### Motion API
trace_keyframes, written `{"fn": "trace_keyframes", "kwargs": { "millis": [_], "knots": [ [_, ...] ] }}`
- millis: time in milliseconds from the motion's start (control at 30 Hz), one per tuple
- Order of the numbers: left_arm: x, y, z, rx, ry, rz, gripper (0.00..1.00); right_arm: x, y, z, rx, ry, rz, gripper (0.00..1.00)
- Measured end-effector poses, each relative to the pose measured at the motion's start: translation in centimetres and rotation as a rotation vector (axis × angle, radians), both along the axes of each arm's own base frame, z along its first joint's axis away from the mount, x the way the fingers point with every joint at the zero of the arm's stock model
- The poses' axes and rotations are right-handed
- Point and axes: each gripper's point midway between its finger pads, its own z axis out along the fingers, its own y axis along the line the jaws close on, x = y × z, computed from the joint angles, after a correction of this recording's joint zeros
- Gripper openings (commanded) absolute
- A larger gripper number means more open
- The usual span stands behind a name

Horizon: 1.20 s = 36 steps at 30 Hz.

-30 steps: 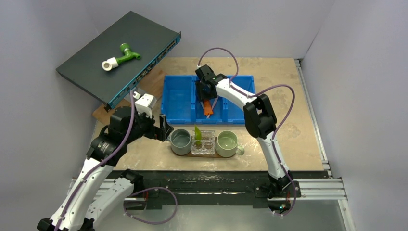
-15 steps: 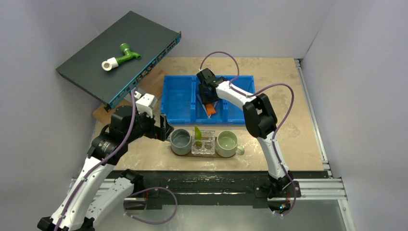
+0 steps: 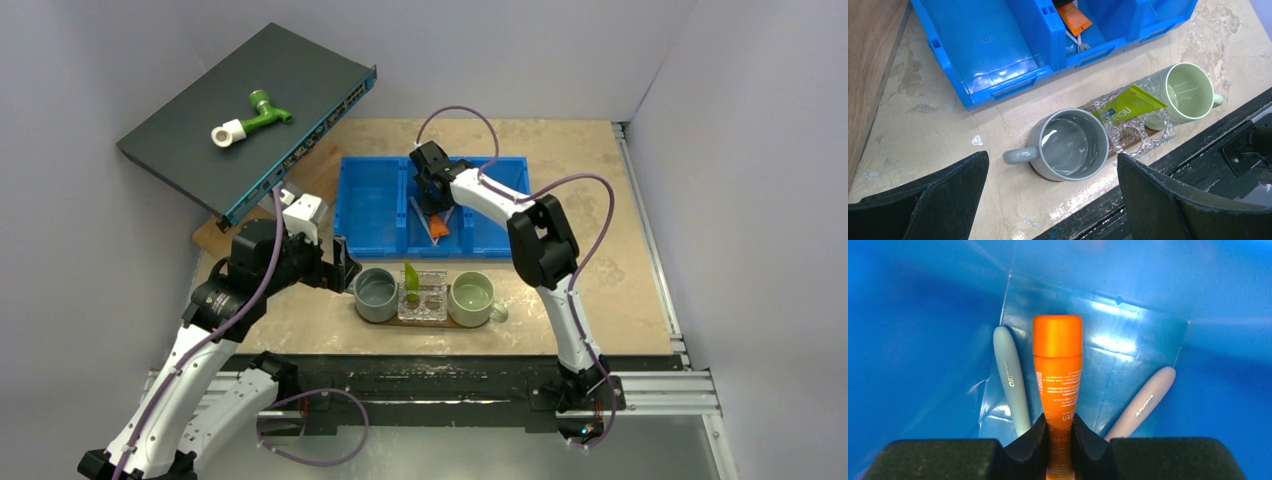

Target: Prepare toiletry sets of a toothbrush and toothpaste on the tray

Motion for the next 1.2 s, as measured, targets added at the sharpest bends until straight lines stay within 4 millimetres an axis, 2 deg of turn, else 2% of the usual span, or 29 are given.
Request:
{"fn": "trace_keyframes", "kwargs": {
  "millis": [100, 167, 267, 400, 500, 633, 800, 1067, 1200],
  "knots": [
    [0.0, 0.0, 0.0, 0.000, 0.000, 0.000, 1.00, -0.3, -0.2, 0.9, 0.002, -0.004, 0.000, 0.17],
    [0.0, 0.0, 0.0, 0.000, 0.000, 0.000, 1.00, -0.5, -0.4, 2.3, 0.010, -0.017, 0.001, 0.17],
    [0.0, 0.0, 0.0, 0.000, 0.002, 0.000, 1.00, -0.7, -0.6, 5.6, 0.038, -0.062, 0.001, 0.17],
    [0.0, -0.1, -0.1, 0.000, 0.004, -0.001, 1.00, -1.2, -1.0, 11.5, 0.098, -0.152, 0.006, 0.16],
    [-0.1, -0.2, 0.0, -0.009, 0.008, -0.005, 1.00, -1.9, -1.4, 15.1, 0.131, -0.209, 0.018, 0.16],
    [-0.3, -0.7, -0.1, -0.033, 0.030, -0.019, 1.00, -3.7, -2.1, 18.6, 0.148, -0.268, 0.057, 0.16],
    [-0.3, -1.6, 0.8, -0.075, 0.055, -0.043, 1.00, -7.9, -2.1, 20.6, 0.145, -0.298, 0.163, 0.16],
    [-0.6, -4.7, 6.2, -0.208, 0.066, -0.164, 1.00, -16.4, 0.6, 24.4, 0.166, -0.382, 0.420, 0.16],
    [-1.3, -6.2, 7.8, -0.267, 0.101, -0.243, 1.00, -20.4, 1.4, 25.9, 0.193, -0.417, 0.545, 0.19]
  ]
}}
